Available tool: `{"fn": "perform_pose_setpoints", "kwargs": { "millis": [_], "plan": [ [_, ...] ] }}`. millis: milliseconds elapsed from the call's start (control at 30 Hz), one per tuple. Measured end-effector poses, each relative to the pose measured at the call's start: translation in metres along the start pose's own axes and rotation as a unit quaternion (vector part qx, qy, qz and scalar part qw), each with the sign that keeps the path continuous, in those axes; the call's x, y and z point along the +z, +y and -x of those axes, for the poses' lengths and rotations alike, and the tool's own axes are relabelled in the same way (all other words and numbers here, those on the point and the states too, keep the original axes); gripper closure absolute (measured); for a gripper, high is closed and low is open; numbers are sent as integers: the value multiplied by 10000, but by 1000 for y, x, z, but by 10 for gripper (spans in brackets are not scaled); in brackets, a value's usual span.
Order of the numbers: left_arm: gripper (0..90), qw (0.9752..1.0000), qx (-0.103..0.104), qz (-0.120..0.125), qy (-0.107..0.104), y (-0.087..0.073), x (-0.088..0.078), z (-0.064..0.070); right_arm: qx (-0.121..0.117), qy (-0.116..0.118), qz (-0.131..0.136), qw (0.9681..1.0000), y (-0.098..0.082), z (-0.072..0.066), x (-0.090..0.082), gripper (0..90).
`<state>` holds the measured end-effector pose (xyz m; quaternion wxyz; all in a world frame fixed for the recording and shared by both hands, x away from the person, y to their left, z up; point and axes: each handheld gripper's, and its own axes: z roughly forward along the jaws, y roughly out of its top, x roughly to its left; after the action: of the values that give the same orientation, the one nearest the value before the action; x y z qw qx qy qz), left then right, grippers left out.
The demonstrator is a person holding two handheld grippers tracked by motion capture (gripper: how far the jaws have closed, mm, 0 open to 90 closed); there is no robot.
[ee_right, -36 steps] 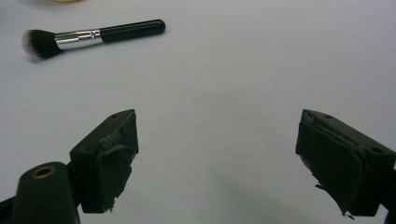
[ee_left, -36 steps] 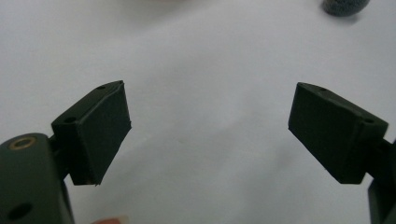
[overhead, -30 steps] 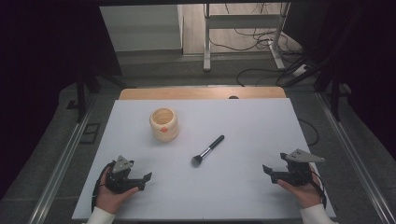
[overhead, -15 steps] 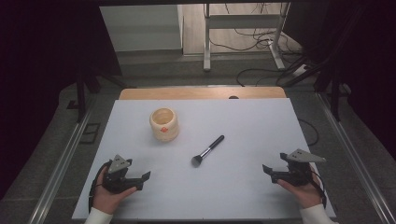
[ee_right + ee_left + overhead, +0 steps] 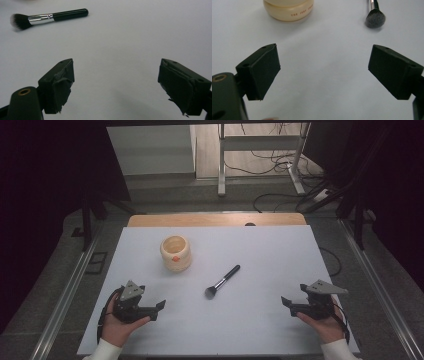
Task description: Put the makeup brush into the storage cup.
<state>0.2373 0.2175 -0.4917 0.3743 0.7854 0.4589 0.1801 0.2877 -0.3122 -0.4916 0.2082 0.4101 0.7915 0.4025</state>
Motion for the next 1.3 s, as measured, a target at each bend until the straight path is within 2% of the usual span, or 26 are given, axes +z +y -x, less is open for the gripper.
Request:
{"fn": "perform_pose_setpoints", "kwargs": {
  "millis": [133,367,633,1067,1300],
  "plan": [
    [112,10000,14,-7,-30,7,2,2,-29,-9,-37,10000,0,-1,1,146],
    [113,9997,217,-37,-75,22,7,12,-38,-21,-66,10000,0,-2,2,150],
    [113,9995,293,-62,-136,36,14,22,-67,5,-100,9999,-1,-3,3,147],
    [118,9980,582,-131,-196,58,24,38,-51,-16,-157,9999,-1,-4,5,140],
    [122,9982,537,-176,-218,64,31,38,-102,-39,-223,9997,-2,-4,6,139]
  ]
}}
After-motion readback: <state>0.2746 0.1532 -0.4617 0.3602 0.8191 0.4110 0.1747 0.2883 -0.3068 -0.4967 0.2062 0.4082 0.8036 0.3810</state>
